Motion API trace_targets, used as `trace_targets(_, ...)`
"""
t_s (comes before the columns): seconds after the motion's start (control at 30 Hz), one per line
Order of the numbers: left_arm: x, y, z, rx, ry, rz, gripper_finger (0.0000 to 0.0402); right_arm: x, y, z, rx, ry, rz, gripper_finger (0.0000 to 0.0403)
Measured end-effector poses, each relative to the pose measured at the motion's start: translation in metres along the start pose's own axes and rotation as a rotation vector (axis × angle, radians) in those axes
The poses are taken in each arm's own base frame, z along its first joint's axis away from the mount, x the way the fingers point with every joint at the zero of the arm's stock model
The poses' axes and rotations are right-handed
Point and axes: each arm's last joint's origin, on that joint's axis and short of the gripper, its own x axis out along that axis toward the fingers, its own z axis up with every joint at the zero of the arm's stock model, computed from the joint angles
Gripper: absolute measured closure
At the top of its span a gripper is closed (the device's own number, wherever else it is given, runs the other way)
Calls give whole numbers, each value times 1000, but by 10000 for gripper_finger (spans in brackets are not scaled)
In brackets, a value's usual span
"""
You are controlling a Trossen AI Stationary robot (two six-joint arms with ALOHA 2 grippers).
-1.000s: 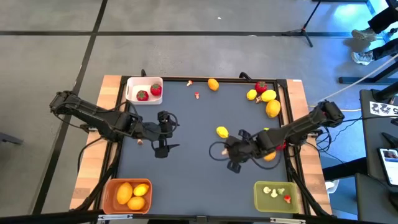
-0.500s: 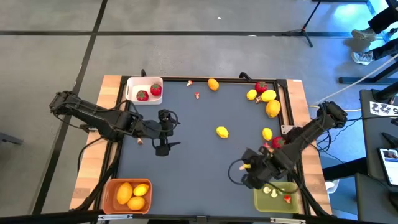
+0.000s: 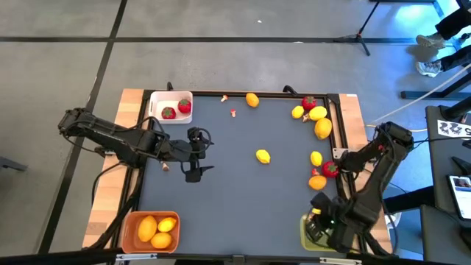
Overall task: Sort produce into baskets
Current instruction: Put the red mushroom into the yellow bin, then put the yellow lemon into the orange bin
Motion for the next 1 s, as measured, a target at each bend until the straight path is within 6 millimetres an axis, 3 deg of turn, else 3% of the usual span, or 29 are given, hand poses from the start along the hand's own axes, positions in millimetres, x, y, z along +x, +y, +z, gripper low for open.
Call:
trace_targets(0.27, 0, 0, 0, 5, 0, 0, 9, 13, -7, -30, 45, 25, -73, 379)
trace_targets(0.5, 0, 0, 0, 5, 0, 0, 9, 18, -13, -36, 175, 100, -202, 373)
trace_targets(0.6, 0, 0, 0, 5, 0, 0, 9, 18, -12, -35, 180, 97, -203, 347)
trace_targets(0.83, 0, 0, 0, 6, 0, 0, 9, 18, -13, -31, 161, 115, -231, 244)
trace_targets(1.0, 0, 0, 0, 12, 0, 0, 9, 15, -9, -20, 156, 168, -231, 209)
